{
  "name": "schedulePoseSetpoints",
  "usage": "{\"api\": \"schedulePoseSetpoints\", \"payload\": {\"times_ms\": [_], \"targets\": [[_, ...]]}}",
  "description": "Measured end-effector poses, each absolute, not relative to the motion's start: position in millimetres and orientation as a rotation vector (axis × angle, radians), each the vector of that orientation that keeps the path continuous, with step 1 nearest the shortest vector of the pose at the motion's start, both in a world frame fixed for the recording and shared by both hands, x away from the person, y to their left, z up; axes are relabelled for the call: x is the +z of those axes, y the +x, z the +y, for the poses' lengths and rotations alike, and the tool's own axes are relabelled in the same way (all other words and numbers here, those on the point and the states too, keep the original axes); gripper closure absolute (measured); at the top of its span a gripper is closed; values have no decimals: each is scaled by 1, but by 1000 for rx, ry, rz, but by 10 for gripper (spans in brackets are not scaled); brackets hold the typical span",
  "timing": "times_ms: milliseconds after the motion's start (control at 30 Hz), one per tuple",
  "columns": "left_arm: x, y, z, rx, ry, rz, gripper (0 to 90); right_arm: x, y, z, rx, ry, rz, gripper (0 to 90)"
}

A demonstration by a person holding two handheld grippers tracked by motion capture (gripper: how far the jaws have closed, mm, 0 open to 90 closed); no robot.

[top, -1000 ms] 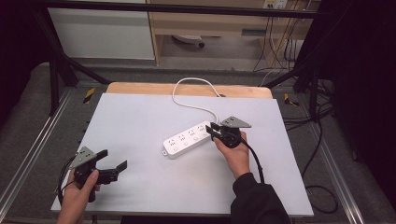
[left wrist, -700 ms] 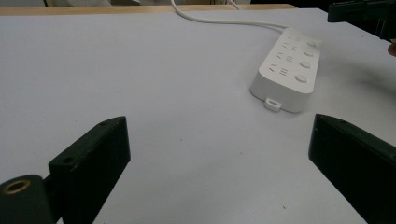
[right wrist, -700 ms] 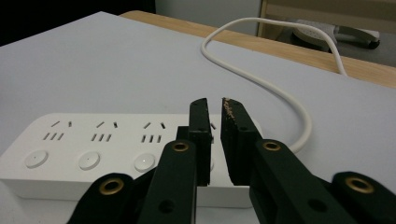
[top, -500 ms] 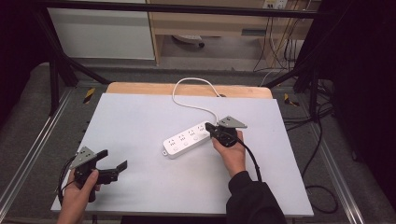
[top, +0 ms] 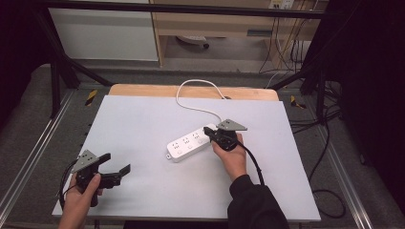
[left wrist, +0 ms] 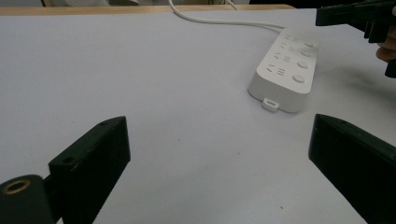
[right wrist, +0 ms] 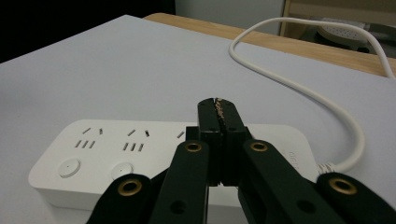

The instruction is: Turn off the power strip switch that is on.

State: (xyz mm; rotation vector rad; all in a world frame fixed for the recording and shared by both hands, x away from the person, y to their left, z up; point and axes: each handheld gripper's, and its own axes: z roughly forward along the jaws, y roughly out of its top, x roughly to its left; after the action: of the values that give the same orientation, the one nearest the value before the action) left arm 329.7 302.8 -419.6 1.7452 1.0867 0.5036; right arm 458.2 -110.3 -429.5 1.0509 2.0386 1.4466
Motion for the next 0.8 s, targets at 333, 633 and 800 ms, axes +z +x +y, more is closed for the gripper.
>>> {"api": "schedulePoseSetpoints", "payload": {"times_ms": [333, 633, 800], "targets": [[-420, 330, 303, 505, 1746, 1090, 52, -436, 460, -107, 1440, 1072, 2053, 900], [-420, 330, 303, 503, 1745, 1090, 52, -444, 459, -100, 1410, 1084, 2085, 900], [-420, 330, 303, 505, 1747, 1089, 52, -446, 457, -98, 1416, 1082, 2095, 900]]}}
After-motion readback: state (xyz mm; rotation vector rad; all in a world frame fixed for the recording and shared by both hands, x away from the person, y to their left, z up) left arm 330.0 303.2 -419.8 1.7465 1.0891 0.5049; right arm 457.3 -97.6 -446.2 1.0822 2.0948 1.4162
